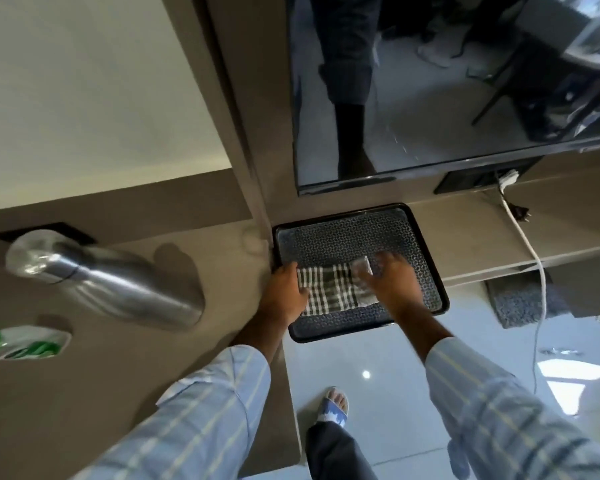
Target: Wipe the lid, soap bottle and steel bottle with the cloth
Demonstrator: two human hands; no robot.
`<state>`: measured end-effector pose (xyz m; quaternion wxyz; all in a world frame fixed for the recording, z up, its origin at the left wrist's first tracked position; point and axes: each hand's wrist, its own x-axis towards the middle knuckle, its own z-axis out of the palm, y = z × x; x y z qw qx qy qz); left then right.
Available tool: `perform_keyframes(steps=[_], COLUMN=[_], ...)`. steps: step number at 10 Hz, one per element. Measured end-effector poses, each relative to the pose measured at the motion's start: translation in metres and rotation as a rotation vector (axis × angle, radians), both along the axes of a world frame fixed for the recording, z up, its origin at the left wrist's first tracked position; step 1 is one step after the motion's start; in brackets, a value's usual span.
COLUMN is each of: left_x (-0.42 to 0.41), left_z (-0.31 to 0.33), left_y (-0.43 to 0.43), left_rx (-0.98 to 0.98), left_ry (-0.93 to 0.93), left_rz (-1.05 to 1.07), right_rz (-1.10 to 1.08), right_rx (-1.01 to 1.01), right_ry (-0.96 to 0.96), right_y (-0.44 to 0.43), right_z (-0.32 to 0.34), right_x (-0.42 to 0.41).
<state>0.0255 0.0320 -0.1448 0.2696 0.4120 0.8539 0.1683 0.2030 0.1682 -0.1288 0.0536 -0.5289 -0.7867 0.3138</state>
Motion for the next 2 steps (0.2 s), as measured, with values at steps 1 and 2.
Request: perform_keyframes(steps=[1,2], left_x=[-0.003,-0.012], left_z=[0.04,0.07], left_y=[-0.016,-0.033], left_rx=[0.01,0.049], left_ry=[0.065,0.12], left_rz=[-0.153,-0.298], right_rz=[-0.016,0.057], right_rx=[0.121,0.322], right_ry=[0.265,0.372], right_y=[-0.01,-0.033], right_z=[0.083,0.143], right_x=[0.013,0.033])
